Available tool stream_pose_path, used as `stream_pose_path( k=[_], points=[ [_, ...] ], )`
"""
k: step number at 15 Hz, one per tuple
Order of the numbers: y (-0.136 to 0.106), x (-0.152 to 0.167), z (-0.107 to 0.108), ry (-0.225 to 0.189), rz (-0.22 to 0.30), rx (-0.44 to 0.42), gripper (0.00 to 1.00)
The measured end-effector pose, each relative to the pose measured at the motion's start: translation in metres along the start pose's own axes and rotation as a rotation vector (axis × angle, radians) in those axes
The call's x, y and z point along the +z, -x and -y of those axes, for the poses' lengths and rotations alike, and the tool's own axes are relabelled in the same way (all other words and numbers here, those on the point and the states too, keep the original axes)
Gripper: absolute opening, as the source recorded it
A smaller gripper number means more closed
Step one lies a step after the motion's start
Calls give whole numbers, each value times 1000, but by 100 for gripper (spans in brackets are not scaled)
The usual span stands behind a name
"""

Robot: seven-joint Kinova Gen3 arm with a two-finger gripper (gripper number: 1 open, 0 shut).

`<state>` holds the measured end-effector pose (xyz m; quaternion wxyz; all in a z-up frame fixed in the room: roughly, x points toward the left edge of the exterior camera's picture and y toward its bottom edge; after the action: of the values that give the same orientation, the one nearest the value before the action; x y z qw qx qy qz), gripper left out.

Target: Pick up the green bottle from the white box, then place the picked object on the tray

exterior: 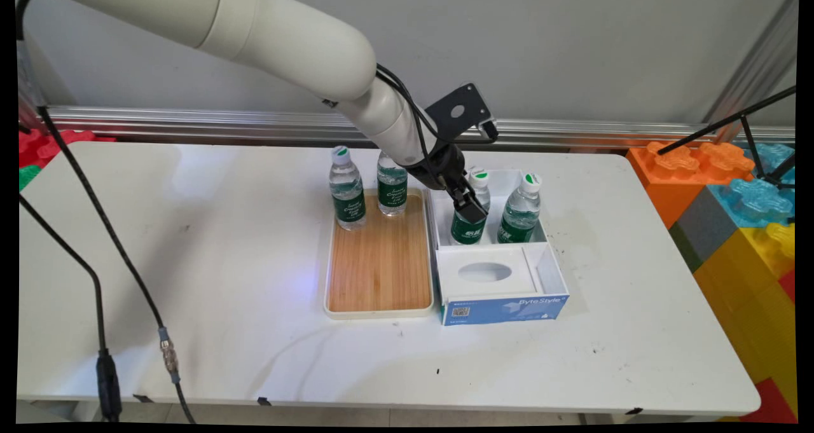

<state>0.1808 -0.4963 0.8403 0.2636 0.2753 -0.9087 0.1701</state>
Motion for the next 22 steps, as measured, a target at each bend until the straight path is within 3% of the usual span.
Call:
stream_pose_path(
  k=[19, 20, 22],
  points=[
    [18, 33, 2, 28, -44, -77, 100],
    [19, 34, 2, 31, -47, -76, 0],
    [21, 35, 1, 37, -50, -71, 0]
  ],
)
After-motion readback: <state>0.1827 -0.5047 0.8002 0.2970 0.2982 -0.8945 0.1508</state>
